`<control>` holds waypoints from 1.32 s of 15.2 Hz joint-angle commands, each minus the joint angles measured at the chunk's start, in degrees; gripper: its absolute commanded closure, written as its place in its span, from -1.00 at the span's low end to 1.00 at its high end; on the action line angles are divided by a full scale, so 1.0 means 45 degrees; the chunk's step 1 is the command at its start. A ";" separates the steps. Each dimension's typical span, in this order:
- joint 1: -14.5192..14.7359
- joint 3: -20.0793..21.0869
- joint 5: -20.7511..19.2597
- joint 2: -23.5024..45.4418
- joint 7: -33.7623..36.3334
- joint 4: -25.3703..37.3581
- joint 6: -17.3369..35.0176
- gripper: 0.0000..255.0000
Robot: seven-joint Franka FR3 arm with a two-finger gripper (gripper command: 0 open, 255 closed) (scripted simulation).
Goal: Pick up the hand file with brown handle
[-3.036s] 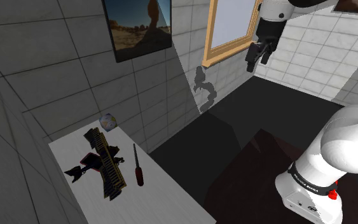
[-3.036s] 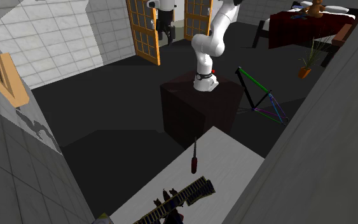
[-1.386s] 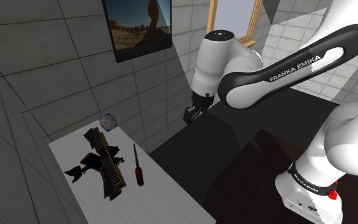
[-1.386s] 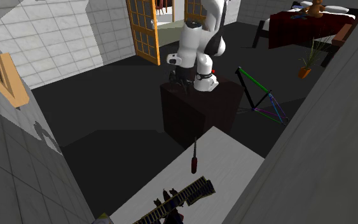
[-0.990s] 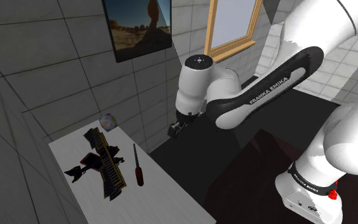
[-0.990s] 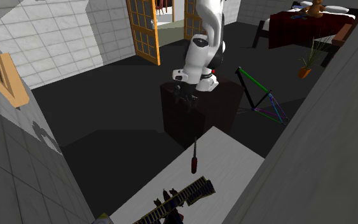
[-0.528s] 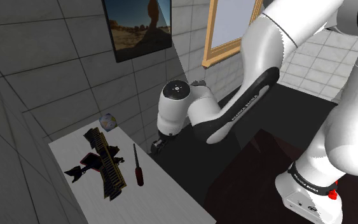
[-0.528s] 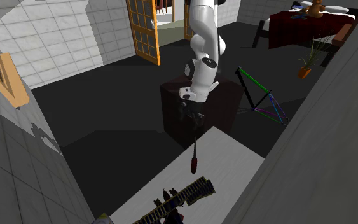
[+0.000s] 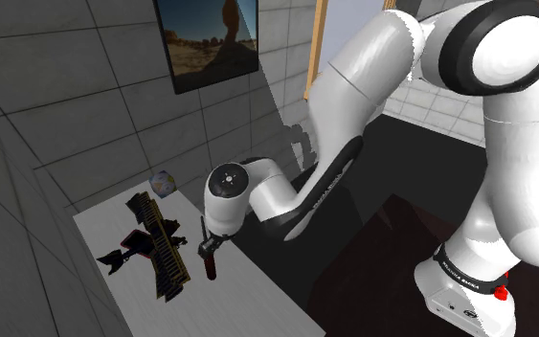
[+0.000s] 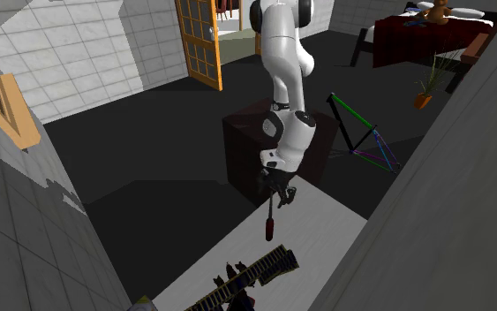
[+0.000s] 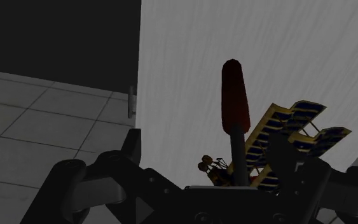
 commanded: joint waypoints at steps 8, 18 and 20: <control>0.1318 -0.0877 -0.1357 0.2397 0.1201 0.2126 0.0174 -1.00; 0.1456 -0.1077 -0.1612 0.2758 0.1447 0.2302 0.0355 1.00; 0.1461 -0.1078 -0.1613 0.2760 0.1453 0.2303 0.0354 1.00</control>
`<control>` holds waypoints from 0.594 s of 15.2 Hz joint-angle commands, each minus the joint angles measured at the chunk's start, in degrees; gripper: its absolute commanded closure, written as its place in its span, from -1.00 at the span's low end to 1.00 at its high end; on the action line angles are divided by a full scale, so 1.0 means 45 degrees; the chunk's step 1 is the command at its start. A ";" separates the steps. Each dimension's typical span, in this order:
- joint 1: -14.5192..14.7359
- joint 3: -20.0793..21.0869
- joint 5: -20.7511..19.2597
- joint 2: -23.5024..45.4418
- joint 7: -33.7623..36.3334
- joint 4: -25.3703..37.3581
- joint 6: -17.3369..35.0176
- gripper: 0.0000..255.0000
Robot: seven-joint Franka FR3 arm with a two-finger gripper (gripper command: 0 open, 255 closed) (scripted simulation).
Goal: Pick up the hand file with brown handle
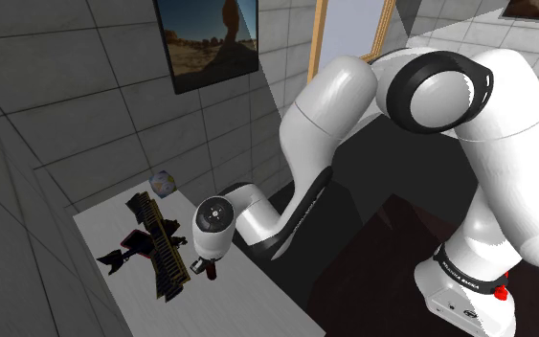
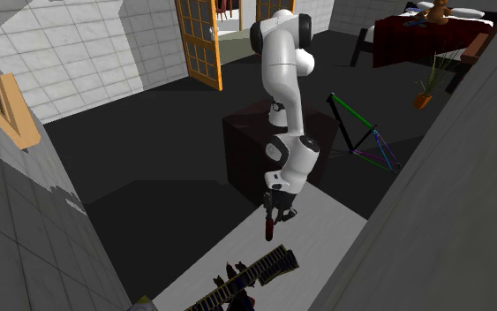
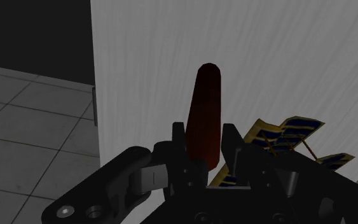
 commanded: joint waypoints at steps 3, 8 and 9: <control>-0.0050 0.0065 0.0092 -0.0122 -0.0087 -0.0065 -0.0078 1.00; -0.0358 0.0475 0.0630 -0.0854 -0.0619 -0.0410 -0.0436 1.00; -0.0420 0.0557 0.0743 -0.0997 -0.0728 -0.0471 -0.0510 1.00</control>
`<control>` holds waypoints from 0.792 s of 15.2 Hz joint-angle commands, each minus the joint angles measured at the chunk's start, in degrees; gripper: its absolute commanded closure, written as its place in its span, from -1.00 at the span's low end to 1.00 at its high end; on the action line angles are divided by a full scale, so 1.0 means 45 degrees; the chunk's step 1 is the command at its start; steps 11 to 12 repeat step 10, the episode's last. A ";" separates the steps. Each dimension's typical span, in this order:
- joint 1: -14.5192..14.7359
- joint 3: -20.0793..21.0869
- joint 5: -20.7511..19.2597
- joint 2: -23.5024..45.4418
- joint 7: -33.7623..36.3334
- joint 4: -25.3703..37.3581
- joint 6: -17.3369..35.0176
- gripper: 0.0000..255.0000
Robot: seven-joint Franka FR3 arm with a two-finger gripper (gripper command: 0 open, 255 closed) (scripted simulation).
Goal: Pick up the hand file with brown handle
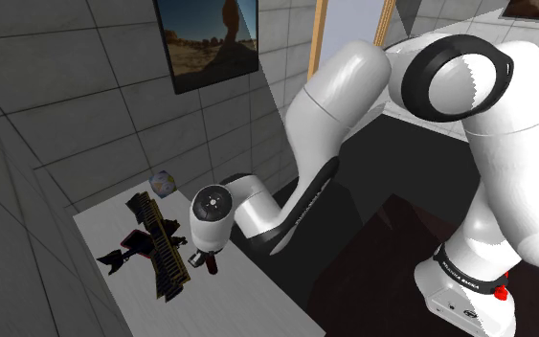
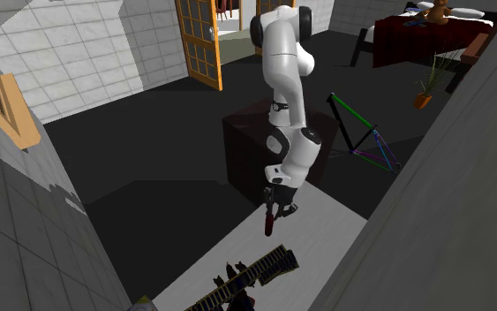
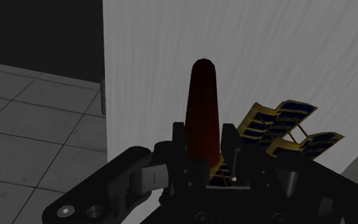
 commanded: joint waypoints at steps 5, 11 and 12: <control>-0.0351 0.0510 0.0705 -0.0870 -0.0646 -0.0349 -0.0472 1.00; -0.0541 0.0769 0.1091 -0.1300 -0.1005 -0.0483 -0.0722 1.00; -0.0541 0.0769 0.1091 -0.1300 -0.1005 -0.0483 -0.0722 1.00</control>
